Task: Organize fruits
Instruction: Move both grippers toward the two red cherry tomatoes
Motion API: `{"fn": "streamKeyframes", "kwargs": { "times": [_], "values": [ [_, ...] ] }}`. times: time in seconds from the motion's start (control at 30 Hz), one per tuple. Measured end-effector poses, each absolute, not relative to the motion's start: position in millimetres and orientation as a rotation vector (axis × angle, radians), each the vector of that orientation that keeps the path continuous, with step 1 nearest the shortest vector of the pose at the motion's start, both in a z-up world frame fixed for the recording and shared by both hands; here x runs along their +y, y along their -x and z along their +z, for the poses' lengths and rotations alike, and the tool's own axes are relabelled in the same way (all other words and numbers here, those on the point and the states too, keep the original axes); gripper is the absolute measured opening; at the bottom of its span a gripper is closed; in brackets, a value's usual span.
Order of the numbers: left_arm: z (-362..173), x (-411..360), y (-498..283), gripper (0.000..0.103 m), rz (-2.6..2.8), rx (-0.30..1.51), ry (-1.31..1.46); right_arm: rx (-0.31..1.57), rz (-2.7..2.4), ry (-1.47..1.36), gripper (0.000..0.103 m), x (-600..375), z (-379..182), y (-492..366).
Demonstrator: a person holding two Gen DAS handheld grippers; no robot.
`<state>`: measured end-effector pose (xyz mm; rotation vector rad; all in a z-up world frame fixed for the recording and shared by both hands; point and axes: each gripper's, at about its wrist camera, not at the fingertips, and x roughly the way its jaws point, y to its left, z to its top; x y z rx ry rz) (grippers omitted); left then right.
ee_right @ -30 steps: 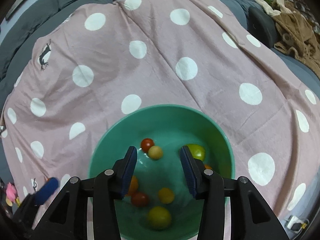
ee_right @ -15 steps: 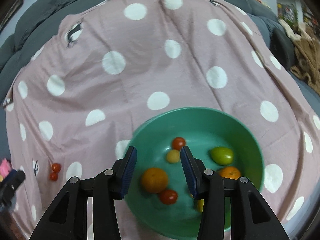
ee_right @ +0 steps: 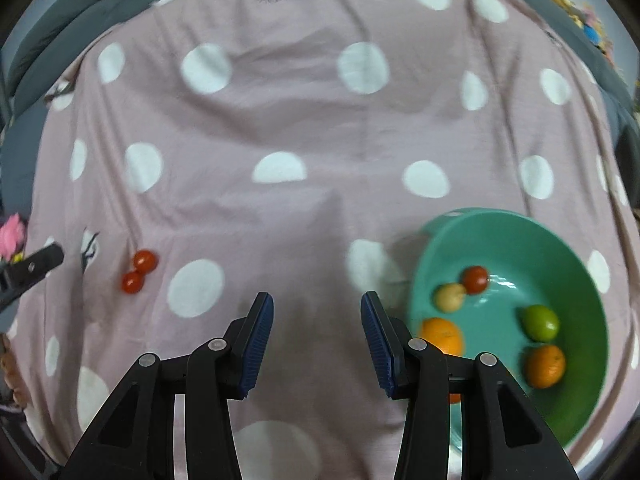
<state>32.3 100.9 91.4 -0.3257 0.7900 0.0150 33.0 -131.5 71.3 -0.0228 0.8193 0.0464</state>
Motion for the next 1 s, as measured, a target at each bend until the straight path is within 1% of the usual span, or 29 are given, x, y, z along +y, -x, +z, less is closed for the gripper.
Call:
{"fn": "streamKeyframes", "kwargs": {
  "times": [0.2,0.37,0.7,1.0],
  "values": [
    [86,109,-36,0.082,0.012,0.813,0.353,0.857,0.220,-0.055,0.046,-99,64,-37],
    [87,108,-34,0.082,0.003,0.805,0.353,0.896,0.268,-0.105,0.046,-84,54,-42],
    [83,104,-37,0.082,0.010,0.826,0.333,0.918,0.194,-0.131,0.046,-94,43,-44],
    [86,100,-38,0.080,0.003,0.826,0.307,0.909,0.179,-0.132,0.046,-96,44,-46]
  ]
}}
